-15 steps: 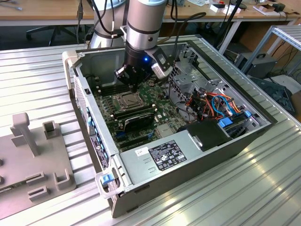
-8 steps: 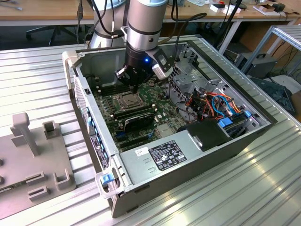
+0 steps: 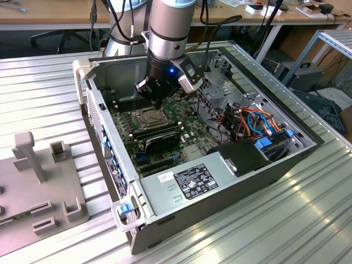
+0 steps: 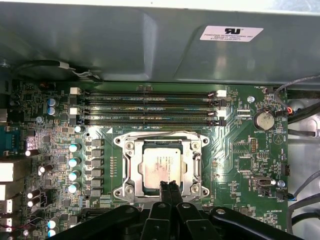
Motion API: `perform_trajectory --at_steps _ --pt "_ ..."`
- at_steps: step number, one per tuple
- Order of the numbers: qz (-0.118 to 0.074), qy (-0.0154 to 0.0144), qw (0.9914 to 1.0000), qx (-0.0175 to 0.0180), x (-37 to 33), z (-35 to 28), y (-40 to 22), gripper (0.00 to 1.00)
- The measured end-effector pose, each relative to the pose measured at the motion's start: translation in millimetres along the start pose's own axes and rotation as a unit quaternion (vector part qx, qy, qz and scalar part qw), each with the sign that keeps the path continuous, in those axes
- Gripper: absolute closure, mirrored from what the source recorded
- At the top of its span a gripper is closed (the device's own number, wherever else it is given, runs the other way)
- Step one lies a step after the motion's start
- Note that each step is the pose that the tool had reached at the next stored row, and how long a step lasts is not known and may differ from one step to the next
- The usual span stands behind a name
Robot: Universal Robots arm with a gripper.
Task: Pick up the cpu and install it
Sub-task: 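Install the second cpu locking lever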
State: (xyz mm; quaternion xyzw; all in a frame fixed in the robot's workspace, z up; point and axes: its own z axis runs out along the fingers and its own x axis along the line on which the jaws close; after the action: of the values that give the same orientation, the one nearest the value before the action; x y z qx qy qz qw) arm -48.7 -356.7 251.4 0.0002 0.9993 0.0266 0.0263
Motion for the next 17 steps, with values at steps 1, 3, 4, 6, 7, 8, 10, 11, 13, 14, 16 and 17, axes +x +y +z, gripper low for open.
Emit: perform_trajectory --at_steps 1,3,4,6,7,8,10,11,13,14,16,17 --pt "0.000 0.0000 1.00000 0.0000 0.0 0.0 0.0 0.89" --pt "0.000 0.0000 1.00000 0.0000 0.0 0.0 -0.2 0.89" --pt "0.000 0.0000 1.00000 0.0000 0.0 -0.1 -0.7 0.89" --pt "0.000 0.0000 1.00000 0.0000 0.0 -0.1 -2.0 0.89" --pt "0.000 0.0000 1.00000 0.0000 0.0 -0.2 -2.9 0.89" --pt "0.000 0.0000 1.00000 0.0000 0.0 -0.2 -3.9 0.89" --pt "0.000 0.0000 1.00000 0.0000 0.0 -0.4 -6.5 0.89" --pt "0.000 0.0000 1.00000 -0.0001 0.0 -0.4 -7.7 0.89" --pt "0.000 0.0000 1.00000 0.0000 0.0 -0.6 -11.3 0.89" --pt "0.000 0.0000 1.00000 0.0000 0.0 -0.7 -12.4 0.89" --pt "0.000 0.0000 1.00000 0.0000 0.0 -0.8 -14.9 0.89" --pt "0.000 0.0000 1.00000 0.0000 0.0 -0.9 -16.5 0.89"
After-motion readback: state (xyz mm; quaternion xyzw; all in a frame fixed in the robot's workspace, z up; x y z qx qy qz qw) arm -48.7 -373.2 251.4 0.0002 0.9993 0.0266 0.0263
